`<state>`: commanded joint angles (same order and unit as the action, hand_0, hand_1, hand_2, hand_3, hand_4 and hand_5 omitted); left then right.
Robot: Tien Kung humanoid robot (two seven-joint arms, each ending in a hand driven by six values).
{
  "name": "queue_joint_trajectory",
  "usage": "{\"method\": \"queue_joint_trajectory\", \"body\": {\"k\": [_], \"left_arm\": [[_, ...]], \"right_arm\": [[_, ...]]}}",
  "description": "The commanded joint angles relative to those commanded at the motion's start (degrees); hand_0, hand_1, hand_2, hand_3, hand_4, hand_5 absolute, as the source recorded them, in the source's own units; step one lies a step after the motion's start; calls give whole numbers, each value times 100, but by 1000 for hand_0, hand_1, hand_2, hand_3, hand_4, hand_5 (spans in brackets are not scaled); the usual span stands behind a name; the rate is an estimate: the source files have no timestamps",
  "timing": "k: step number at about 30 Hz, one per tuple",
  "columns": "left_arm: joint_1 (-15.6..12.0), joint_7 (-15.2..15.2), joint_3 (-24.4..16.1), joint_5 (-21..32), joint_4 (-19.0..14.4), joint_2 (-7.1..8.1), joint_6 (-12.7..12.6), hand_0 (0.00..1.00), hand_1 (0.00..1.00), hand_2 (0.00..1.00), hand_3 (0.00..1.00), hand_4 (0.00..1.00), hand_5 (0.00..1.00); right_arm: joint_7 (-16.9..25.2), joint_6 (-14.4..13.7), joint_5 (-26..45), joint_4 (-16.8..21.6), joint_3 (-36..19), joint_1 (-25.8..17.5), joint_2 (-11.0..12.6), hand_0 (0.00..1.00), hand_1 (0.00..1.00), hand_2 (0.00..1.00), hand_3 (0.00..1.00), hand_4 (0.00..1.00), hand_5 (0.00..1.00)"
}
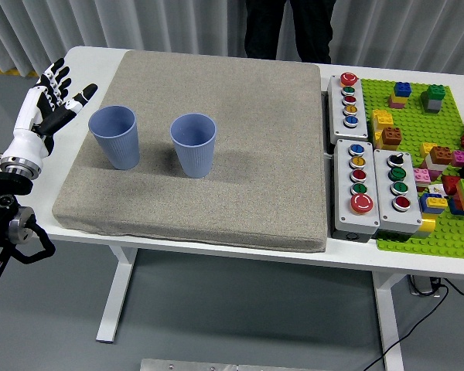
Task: Pick cup pour cup place
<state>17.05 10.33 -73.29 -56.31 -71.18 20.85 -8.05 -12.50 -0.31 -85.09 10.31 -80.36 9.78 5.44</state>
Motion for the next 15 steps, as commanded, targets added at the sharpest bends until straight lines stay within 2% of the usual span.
{"method": "queue_joint_trajectory", "body": {"k": [8, 15], "left_arm": [[-166, -5, -52, -1, -64, -18, 18, 998, 998, 998, 998, 998, 493], [-460, -41, -23, -178, -185, -53, 139, 998, 998, 998, 998, 998, 471]], "right_arm": [[1, 1, -5, 0, 5, 11, 5, 695, 683, 622, 602, 27, 197], [1, 6, -15, 0, 3, 22, 7, 695, 682, 622, 602, 25, 198]]}}
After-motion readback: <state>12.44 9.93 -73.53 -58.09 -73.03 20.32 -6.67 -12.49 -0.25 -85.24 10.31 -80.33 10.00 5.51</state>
